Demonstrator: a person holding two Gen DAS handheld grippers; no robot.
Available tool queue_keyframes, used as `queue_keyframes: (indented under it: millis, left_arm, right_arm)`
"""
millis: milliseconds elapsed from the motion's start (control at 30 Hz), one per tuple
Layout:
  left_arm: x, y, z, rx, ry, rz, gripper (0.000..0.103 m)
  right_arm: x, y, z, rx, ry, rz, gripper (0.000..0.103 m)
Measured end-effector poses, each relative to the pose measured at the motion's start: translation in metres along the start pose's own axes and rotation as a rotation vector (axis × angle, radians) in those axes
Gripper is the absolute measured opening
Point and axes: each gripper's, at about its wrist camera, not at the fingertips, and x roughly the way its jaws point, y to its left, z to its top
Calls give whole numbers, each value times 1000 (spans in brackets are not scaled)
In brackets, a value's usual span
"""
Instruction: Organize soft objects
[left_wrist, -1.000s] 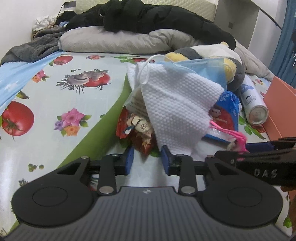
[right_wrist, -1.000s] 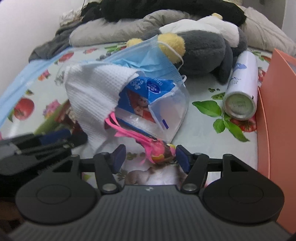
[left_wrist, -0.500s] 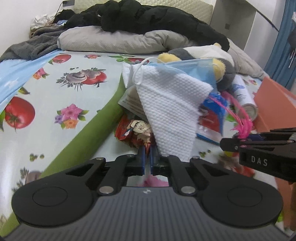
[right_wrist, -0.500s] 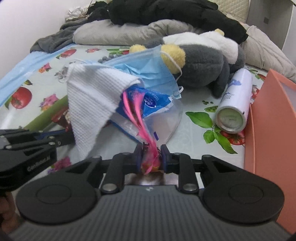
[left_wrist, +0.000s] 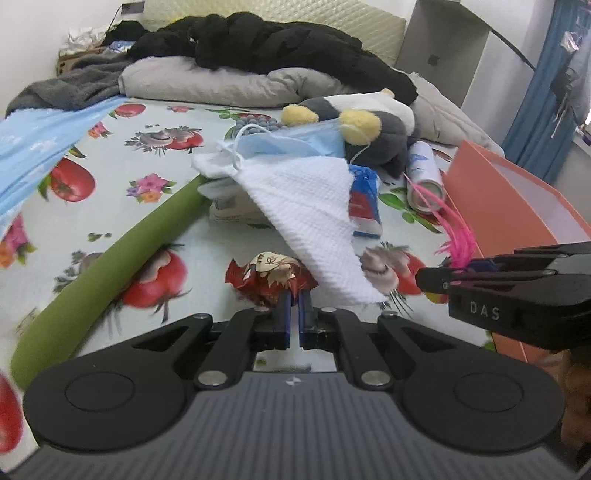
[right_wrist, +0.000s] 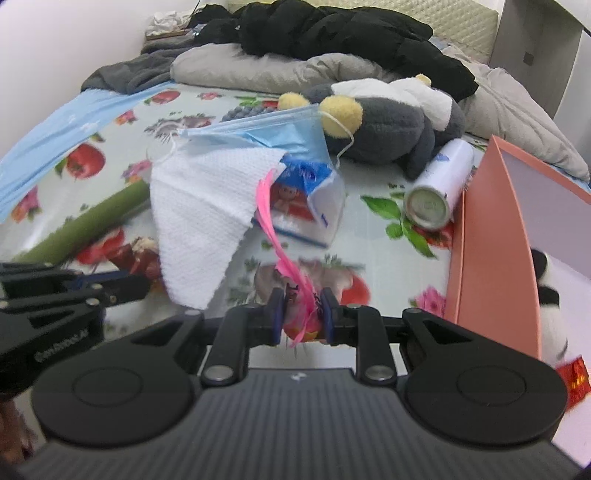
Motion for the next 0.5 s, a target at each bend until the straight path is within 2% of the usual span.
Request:
queue_keyframes:
  millis: [133,500]
  left_arm:
    - [-20,2,-13,-7,6,3,5]
    - [-41,16,-40,-30,110,-2,5]
  right_arm:
    - [-16,8,-15,-24,-3,-10,25]
    - [-25,20,-44,-134,44,-46,25]
